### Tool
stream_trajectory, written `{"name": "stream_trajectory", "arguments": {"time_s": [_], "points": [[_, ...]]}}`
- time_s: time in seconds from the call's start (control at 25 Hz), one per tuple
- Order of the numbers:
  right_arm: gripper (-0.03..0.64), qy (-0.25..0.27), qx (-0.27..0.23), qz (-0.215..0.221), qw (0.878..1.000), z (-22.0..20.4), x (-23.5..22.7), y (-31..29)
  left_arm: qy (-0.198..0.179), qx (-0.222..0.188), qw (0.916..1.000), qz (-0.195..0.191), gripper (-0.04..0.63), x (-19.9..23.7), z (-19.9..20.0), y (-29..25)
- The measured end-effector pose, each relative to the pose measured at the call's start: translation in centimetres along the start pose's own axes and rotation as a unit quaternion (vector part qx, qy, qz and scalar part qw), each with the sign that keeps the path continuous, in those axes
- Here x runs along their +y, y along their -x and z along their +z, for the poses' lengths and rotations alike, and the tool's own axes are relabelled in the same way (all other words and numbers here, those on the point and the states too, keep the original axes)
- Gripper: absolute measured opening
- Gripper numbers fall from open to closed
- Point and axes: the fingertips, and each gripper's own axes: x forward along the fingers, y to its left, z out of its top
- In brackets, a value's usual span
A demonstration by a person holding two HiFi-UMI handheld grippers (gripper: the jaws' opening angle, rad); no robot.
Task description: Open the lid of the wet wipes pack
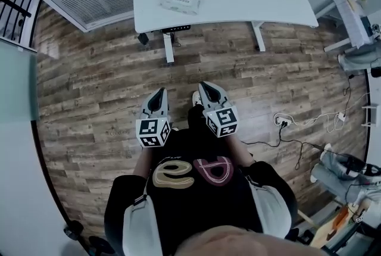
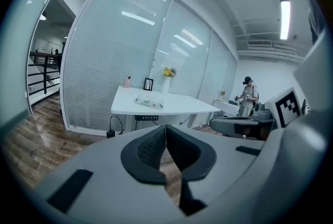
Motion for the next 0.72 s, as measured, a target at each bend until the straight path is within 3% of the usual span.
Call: {"name": "stream_trajectory", "arguments": {"time_s": [0.72], "points": [[0.012, 0.025, 0.013, 0.082, 0.996, 5.5, -14.1, -9.2, 0.038, -0.005, 0.9975, 0.060, 0.018, -2.5, 5.1, -16.1]]}}
